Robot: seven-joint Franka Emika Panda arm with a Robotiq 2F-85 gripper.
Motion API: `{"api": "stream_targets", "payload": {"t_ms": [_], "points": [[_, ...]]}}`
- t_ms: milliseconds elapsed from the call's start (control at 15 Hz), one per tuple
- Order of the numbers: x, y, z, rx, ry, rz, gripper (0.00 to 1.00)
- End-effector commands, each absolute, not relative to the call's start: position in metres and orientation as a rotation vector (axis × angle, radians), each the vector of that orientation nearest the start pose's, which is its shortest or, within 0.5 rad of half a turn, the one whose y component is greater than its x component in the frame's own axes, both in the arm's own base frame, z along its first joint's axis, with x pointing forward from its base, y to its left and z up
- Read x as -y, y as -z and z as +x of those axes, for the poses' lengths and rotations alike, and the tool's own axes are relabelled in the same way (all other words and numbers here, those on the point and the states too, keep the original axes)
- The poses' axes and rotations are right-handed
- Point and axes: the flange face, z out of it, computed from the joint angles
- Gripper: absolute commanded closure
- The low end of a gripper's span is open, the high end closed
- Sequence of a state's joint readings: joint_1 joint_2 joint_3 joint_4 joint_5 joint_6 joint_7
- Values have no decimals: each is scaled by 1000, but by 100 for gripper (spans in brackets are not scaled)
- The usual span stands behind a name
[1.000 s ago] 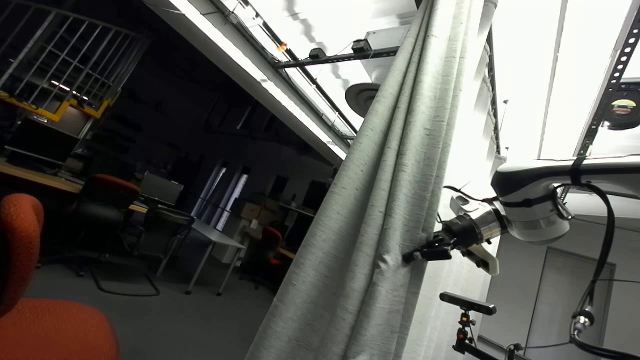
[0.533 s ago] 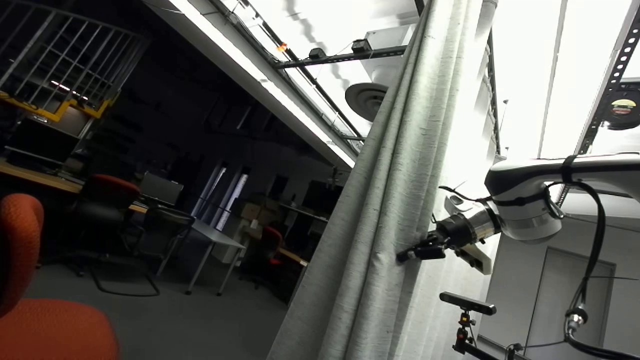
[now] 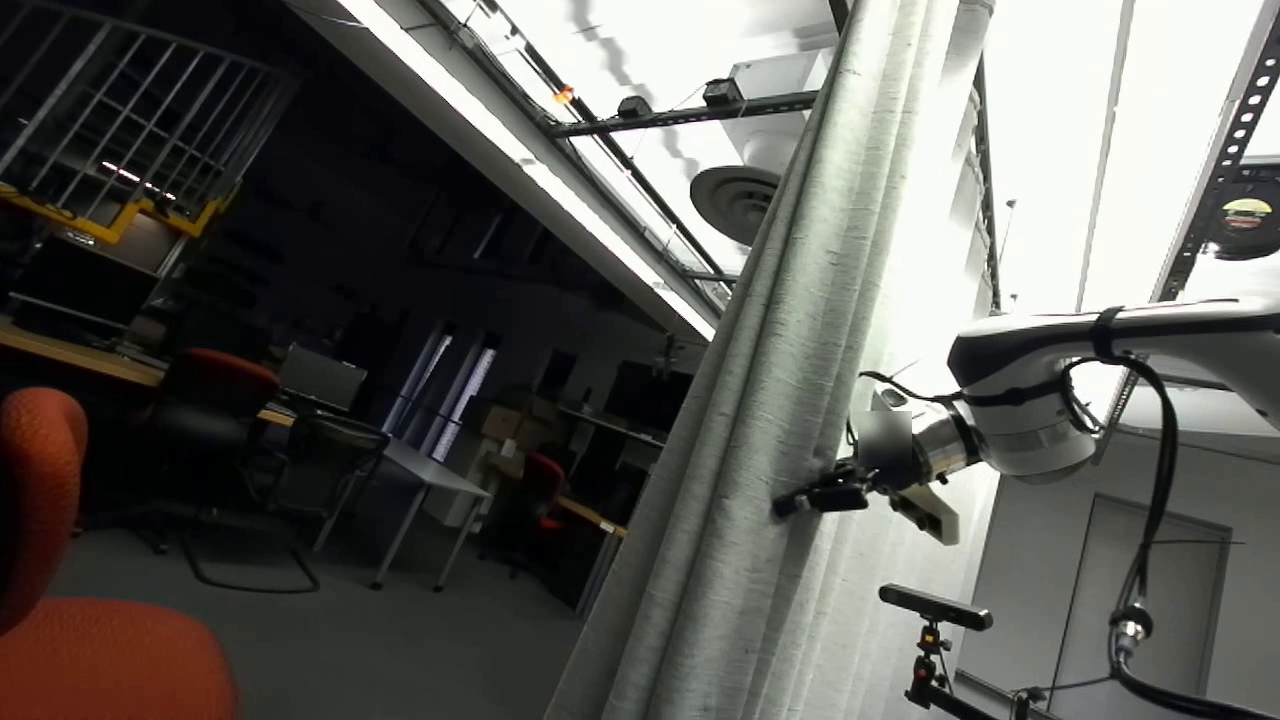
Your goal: Open the curtain from left to right
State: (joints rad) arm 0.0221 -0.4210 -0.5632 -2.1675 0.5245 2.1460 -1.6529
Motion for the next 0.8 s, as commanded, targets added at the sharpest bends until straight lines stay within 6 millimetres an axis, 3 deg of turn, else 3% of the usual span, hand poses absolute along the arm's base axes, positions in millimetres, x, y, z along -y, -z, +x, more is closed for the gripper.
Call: {"api": "stream_targets", "payload": {"t_ms": [0, 267, 467, 600, 733], "points": [[258, -587, 458, 1265, 1226, -2582, 99], [261, -592, 510, 1304, 1336, -2610, 99], [282, -589, 538, 1353, 1409, -2683, 99], [313, -584, 545, 1346, 1440, -2764, 99], [362, -581, 541, 1279, 1461, -2882, 99]]}}
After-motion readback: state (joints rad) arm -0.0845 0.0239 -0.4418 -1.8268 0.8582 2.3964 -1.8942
